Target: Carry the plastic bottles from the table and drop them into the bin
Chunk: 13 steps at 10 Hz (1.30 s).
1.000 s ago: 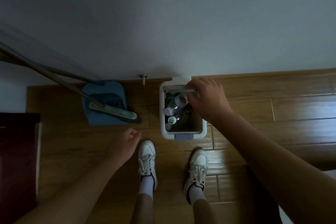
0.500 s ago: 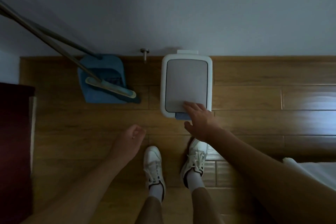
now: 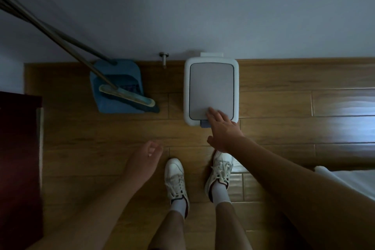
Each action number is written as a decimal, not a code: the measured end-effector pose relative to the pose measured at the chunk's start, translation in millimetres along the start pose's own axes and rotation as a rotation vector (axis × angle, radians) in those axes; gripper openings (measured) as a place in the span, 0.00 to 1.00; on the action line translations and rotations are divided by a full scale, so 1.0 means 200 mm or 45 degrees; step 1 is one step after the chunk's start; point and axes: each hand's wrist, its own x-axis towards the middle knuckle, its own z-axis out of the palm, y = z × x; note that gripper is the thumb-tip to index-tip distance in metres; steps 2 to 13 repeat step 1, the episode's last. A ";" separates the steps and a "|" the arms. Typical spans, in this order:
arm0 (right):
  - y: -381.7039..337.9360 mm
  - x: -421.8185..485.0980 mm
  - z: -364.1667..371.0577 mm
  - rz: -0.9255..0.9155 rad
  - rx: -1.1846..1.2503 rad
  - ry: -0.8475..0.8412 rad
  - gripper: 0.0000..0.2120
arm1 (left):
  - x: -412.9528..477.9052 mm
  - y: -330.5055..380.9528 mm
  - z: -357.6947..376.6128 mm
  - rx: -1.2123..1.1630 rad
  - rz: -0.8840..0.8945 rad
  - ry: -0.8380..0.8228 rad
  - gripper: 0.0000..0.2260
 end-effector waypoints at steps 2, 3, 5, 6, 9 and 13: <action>-0.02 -0.07 -0.04 0.224 0.263 -0.113 0.31 | -0.13 -0.04 -0.08 -0.071 -0.051 0.045 0.14; -0.02 -0.07 -0.04 0.224 0.263 -0.113 0.31 | -0.13 -0.04 -0.08 -0.071 -0.051 0.045 0.14; -0.02 -0.07 -0.04 0.224 0.263 -0.113 0.31 | -0.13 -0.04 -0.08 -0.071 -0.051 0.045 0.14; -0.02 -0.07 -0.04 0.224 0.263 -0.113 0.31 | -0.13 -0.04 -0.08 -0.071 -0.051 0.045 0.14; -0.02 -0.07 -0.04 0.224 0.263 -0.113 0.31 | -0.13 -0.04 -0.08 -0.071 -0.051 0.045 0.14; -0.02 -0.07 -0.04 0.224 0.263 -0.113 0.31 | -0.13 -0.04 -0.08 -0.071 -0.051 0.045 0.14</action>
